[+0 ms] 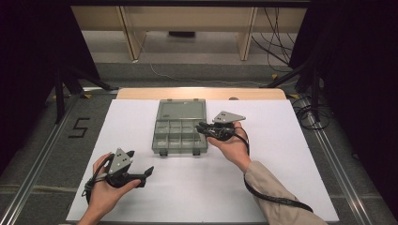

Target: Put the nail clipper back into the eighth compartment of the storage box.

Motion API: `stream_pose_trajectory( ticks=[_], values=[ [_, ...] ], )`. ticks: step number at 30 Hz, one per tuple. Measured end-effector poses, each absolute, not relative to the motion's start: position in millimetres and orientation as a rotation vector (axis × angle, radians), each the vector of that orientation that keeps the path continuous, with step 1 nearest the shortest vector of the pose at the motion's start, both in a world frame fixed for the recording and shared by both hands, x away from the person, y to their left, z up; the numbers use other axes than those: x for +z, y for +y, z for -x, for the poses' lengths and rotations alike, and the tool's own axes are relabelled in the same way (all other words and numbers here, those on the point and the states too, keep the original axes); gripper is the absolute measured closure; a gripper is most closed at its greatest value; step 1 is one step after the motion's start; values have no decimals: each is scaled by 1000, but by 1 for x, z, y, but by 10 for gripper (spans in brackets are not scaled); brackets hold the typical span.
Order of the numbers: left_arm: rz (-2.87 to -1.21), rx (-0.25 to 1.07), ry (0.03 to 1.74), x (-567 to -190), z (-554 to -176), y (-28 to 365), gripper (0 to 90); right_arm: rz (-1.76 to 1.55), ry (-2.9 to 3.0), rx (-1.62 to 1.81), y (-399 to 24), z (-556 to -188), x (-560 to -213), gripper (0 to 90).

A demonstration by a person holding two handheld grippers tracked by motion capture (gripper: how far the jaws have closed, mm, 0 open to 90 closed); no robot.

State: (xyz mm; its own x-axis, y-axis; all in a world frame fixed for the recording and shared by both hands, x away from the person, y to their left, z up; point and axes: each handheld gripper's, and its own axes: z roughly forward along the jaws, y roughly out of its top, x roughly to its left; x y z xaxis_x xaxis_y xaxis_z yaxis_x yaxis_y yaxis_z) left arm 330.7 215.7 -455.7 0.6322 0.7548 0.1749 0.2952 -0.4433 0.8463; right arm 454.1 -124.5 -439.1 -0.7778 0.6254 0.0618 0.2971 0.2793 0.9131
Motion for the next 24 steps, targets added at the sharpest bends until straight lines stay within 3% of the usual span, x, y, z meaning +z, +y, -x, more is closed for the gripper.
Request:
stream_pose_trajectory(
  ticks=[24],
  values=[
    [-2018, 699, 820, -456, -331, 216, 102, -840, 2334, 1395, -118, -455, -457, 781]
  ],
)
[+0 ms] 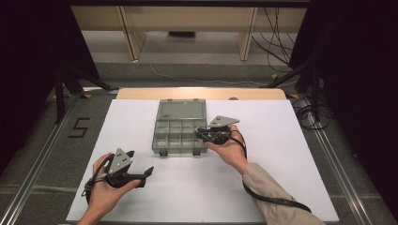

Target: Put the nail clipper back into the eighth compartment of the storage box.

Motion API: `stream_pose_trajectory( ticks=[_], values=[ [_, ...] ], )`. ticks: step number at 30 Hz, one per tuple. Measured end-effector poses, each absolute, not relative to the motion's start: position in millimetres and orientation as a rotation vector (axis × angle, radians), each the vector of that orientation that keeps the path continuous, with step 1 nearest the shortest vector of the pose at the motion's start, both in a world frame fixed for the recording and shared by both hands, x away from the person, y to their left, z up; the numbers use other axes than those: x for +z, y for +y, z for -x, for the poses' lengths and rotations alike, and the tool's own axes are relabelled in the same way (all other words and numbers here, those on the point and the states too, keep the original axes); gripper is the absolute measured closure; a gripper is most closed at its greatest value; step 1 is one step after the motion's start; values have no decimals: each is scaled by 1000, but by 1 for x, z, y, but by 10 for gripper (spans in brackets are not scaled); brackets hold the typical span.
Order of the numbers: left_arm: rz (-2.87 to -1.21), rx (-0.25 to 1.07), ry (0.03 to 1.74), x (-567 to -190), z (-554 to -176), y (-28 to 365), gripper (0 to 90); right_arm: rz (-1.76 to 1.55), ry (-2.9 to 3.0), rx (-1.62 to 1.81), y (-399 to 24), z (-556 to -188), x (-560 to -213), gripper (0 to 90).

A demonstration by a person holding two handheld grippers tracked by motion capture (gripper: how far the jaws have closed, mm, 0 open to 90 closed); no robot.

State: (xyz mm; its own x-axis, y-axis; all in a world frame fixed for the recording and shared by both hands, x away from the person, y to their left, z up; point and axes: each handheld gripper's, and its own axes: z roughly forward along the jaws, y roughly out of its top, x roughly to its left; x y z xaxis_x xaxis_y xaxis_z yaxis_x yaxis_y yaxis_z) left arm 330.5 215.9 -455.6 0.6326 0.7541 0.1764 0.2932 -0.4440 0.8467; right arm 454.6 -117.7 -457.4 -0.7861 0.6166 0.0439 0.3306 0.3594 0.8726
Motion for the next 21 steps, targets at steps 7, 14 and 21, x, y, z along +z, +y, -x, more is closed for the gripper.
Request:
stream_pose_trajectory(
  ticks=[7, 14, 21],
  values=[
    [-2030, 709, 792, -455, -332, 217, 102, -834, 2352, 1366, -116, -455, -462, 780],
    [-2025, 708, 805, -455, -331, 217, 102, -838, 2374, 1350, -116, -456, -465, 779],
    [-2025, 705, 807, -455, -331, 217, 103, -834, 2380, 1341, -114, -456, -467, 777]
  ],
)
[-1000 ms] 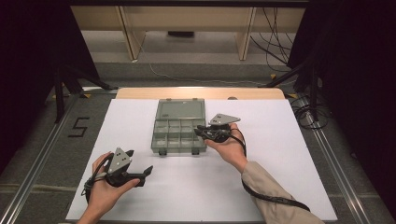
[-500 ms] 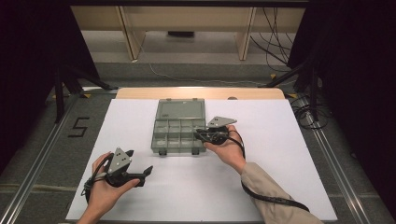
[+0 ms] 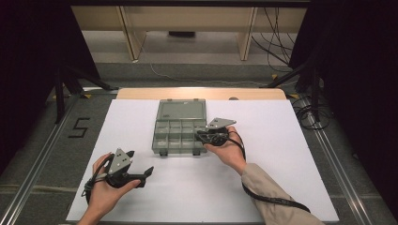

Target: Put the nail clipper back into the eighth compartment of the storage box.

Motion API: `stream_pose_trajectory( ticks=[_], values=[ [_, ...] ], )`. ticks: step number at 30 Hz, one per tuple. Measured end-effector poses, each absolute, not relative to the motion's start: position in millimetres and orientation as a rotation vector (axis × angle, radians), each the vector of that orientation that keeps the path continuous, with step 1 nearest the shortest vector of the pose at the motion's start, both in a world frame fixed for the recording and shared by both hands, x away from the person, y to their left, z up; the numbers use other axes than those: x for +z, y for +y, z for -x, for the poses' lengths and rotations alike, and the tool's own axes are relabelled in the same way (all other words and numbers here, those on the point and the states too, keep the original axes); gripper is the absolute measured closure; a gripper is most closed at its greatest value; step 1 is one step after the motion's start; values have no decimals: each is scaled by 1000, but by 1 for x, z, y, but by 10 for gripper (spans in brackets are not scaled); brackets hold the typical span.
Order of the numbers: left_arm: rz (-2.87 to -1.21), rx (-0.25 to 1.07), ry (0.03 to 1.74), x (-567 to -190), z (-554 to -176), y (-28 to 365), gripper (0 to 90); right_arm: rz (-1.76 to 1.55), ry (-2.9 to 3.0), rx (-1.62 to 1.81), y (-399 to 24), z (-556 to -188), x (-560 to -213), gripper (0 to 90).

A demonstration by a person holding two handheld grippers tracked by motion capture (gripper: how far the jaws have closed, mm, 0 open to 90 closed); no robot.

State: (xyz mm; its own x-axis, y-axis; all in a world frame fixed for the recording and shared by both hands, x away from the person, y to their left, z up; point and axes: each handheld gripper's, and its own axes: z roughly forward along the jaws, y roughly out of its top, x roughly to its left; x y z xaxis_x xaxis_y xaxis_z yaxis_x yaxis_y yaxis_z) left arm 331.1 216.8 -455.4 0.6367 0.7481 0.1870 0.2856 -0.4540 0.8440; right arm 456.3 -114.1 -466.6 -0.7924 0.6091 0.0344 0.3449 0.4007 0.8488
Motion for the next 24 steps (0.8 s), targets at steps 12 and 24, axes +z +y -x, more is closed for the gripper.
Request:
stream_pose_trajectory(
  ticks=[12, 24],
  values=[
    [-2037, 714, 775, -454, -333, 219, 102, -827, 2371, 1308, -112, -458, -469, 734],
    [-2021, 702, 811, -455, -331, 218, 102, -885, 2317, 1377, -120, -461, -461, 526]
  ],
)
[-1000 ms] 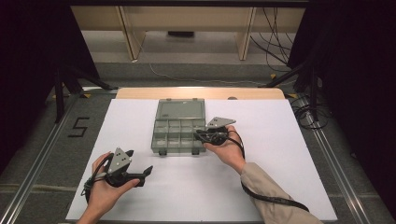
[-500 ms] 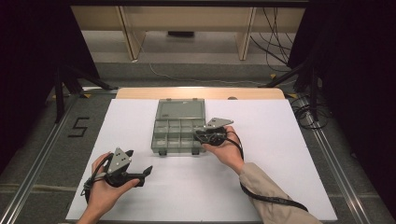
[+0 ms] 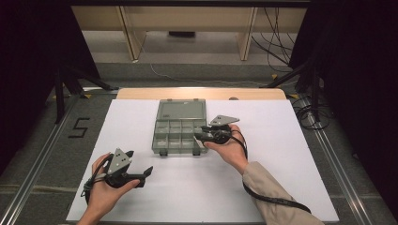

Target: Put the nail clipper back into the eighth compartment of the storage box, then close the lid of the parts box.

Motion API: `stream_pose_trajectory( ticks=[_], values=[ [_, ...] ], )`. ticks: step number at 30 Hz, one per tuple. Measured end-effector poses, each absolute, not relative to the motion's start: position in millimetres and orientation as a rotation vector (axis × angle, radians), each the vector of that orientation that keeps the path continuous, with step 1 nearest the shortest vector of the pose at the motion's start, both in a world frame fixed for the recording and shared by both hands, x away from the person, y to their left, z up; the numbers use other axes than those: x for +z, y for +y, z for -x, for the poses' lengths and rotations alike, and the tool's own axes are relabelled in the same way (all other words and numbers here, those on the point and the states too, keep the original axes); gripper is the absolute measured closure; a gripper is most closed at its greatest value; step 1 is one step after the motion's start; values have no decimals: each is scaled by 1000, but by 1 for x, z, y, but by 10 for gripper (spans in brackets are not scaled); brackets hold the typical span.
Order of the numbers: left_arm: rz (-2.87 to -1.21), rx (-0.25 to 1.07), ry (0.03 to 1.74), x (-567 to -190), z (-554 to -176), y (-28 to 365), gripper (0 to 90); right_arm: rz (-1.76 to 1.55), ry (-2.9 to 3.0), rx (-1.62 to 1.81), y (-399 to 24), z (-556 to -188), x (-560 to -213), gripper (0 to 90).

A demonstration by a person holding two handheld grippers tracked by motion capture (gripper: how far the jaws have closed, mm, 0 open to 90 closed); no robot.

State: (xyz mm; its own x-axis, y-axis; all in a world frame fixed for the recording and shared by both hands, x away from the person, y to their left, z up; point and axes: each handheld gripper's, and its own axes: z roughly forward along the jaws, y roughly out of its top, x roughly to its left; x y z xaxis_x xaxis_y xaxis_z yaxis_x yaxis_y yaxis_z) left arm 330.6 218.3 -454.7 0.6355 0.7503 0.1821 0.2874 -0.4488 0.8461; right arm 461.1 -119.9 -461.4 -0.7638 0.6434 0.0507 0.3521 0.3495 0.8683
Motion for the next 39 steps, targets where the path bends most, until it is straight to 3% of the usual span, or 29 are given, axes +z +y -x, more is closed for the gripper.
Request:
stream_pose_trajectory(
  ticks=[9, 14, 39],
  values=[
    [-2032, 718, 781, -453, -332, 221, 105, -937, 2263, 1420, -133, -459, -456, 305],
    [-2002, 699, 842, -455, -329, 219, 109, -941, 2233, 1448, -146, -450, -448, 239],
    [-2011, 710, 812, -453, -331, 223, 112, -950, 2125, 1533, -191, -423, -426, 232]
  ],
)
